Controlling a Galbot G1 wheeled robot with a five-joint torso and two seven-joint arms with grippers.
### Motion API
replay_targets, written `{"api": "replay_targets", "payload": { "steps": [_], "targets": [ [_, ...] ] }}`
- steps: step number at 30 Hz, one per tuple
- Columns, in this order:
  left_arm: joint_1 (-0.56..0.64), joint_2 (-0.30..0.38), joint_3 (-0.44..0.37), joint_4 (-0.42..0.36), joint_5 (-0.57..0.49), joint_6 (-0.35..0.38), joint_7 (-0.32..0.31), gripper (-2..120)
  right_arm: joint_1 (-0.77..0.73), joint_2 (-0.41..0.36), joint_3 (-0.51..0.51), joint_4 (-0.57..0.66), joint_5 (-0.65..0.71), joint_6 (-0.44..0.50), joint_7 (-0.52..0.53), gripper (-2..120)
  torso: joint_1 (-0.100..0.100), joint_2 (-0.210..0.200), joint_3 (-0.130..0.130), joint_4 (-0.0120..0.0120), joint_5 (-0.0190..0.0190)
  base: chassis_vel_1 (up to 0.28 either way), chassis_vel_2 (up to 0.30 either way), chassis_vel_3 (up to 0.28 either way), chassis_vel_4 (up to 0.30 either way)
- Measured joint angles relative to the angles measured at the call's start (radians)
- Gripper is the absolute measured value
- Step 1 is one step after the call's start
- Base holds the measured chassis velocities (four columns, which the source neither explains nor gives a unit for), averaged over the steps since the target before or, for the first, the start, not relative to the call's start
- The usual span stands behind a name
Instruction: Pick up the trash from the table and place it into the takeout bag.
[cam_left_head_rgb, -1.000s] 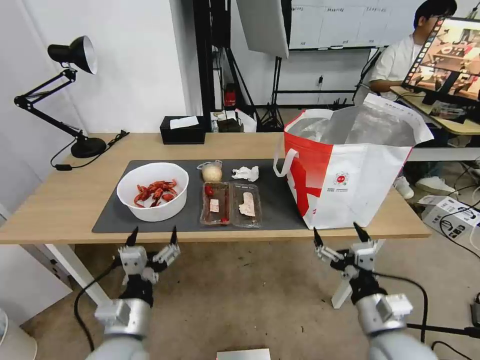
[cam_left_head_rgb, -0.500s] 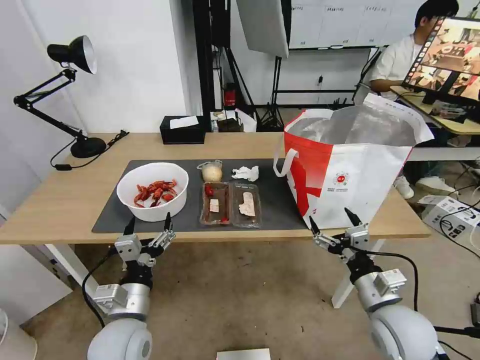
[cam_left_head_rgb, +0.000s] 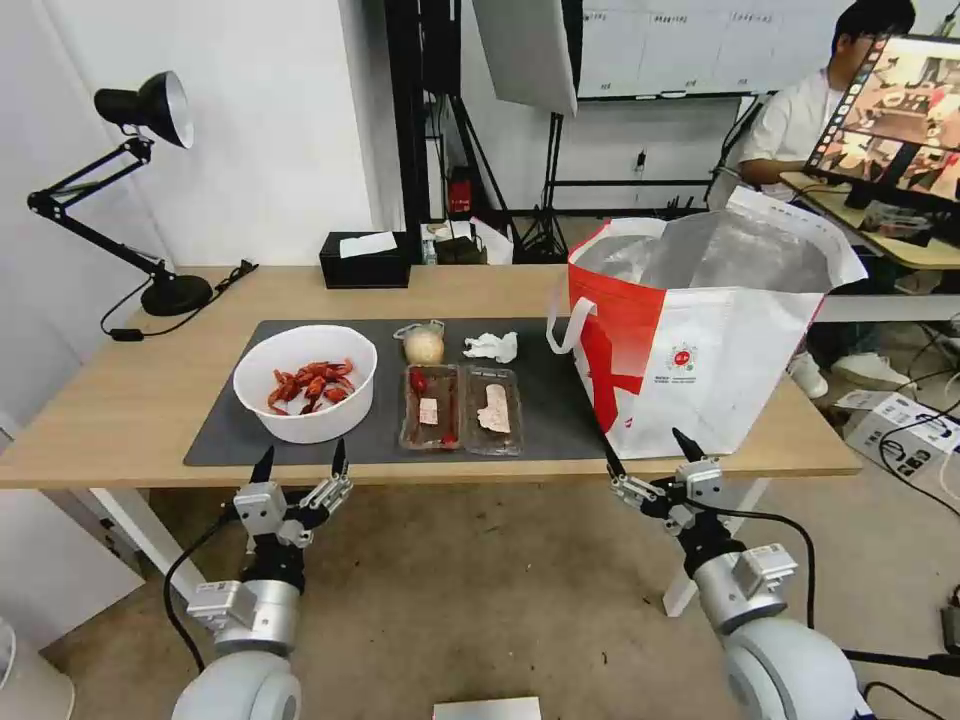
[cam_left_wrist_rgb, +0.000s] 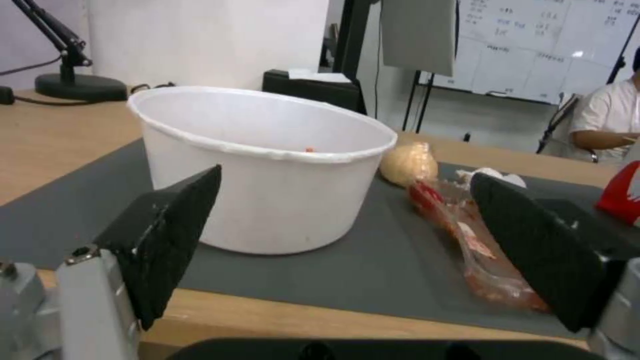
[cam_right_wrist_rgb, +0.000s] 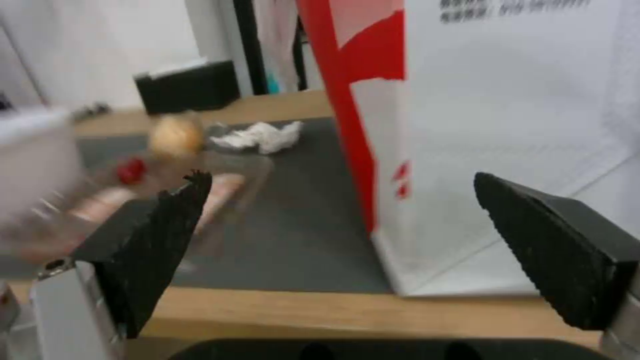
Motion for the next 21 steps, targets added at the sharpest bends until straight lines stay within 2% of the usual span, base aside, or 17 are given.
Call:
{"api": "replay_targets", "payload": {
  "steps": [1, 3, 4, 5, 6, 7, 8, 10, 11, 14, 17, 18, 21],
  "targets": [
    [0.000, 0.000, 0.000, 0.000, 0.000, 0.000, 0.000, 100, 0.000, 0.000, 0.000, 0.000, 0.000, 0.000, 0.000, 100, 0.000, 0.000, 0.000, 0.0000, 0.0000, 0.000, 0.000, 0.000, 0.000],
    [0.006, 0.003, -0.005, -0.005, -0.001, 0.000, 0.004, 100, 0.023, -0.002, -0.021, 0.031, 0.174, -0.032, 0.054, 100, 0.000, 0.000, 0.000, 0.0001, -0.0001, 0.000, 0.000, 0.000, 0.000],
    [0.011, 0.007, -0.009, -0.010, -0.004, 0.000, 0.006, 100, 0.052, -0.003, -0.037, 0.057, 0.356, -0.052, 0.115, 100, 0.000, 0.000, 0.000, 0.0001, 0.0000, 0.000, 0.000, 0.000, 0.000],
    [0.011, 0.007, -0.009, -0.010, -0.004, 0.000, 0.006, 100, 0.052, -0.003, -0.037, 0.057, 0.356, -0.052, 0.115, 100, 0.000, 0.000, 0.000, 0.0001, 0.0000, 0.000, 0.000, 0.000, 0.000],
    [0.013, 0.008, -0.010, -0.013, -0.006, 0.000, 0.006, 100, 0.067, -0.004, -0.042, 0.068, 0.438, -0.058, 0.146, 100, 0.000, 0.000, 0.000, 0.0002, 0.0000, 0.000, 0.000, 0.000, 0.000],
    [0.013, 0.008, -0.010, -0.013, -0.006, 0.000, 0.006, 100, 0.067, -0.004, -0.042, 0.068, 0.438, -0.058, 0.146, 100, 0.000, 0.000, 0.000, 0.0002, 0.0000, 0.000, 0.000, 0.000, 0.000],
    [0.015, 0.010, -0.012, -0.018, -0.013, 0.000, 0.007, 100, 0.096, -0.004, -0.046, 0.085, 0.598, -0.063, 0.207, 100, 0.000, 0.000, 0.000, 0.0002, -0.0001, 0.000, 0.000, 0.000, 0.000],
    [0.018, 0.012, -0.014, -0.023, -0.025, 0.001, 0.007, 100, 0.134, -0.004, -0.048, 0.096, 0.806, -0.060, 0.283, 100, 0.000, 0.000, 0.000, 0.0002, 0.0000, 0.000, 0.000, 0.000, 0.000],
    [0.018, 0.012, -0.014, -0.023, -0.025, 0.001, 0.007, 100, 0.134, -0.004, -0.048, 0.096, 0.806, -0.060, 0.283, 100, 0.000, 0.000, 0.000, 0.0002, 0.0000, 0.000, 0.000, 0.000, 0.000],
    [0.026, 0.013, -0.017, -0.024, -0.027, 0.002, 0.007, 100, 0.195, 0.004, -0.068, 0.097, 1.045, -0.019, 0.404, 100, 0.000, 0.000, 0.000, 0.0001, 0.0000, 0.000, 0.000, 0.000, 0.000],
    [0.030, 0.011, -0.017, -0.023, -0.024, 0.002, 0.007, 100, 0.219, 0.012, -0.082, 0.090, 1.103, 0.000, 0.446, 100, 0.000, 0.000, 0.000, 0.0001, 0.0000, 0.000, 0.000, 0.000, 0.000],
    [0.038, 0.008, -0.017, -0.019, -0.015, 0.002, 0.006, 100, 0.259, 0.025, -0.110, 0.075, 1.163, 0.028, 0.506, 100, 0.000, 0.000, 0.000, 0.0002, 0.0000, 0.000, 0.000, 0.000, 0.000],
    [0.043, 0.006, -0.018, -0.018, -0.007, 0.002, 0.005, 100, 0.285, 0.034, -0.131, 0.065, 1.179, 0.038, 0.546, 100, 0.000, 0.000, 0.000, 0.0001, 0.0000, 0.000, 0.000, 0.000, 0.000]
  ]
}}
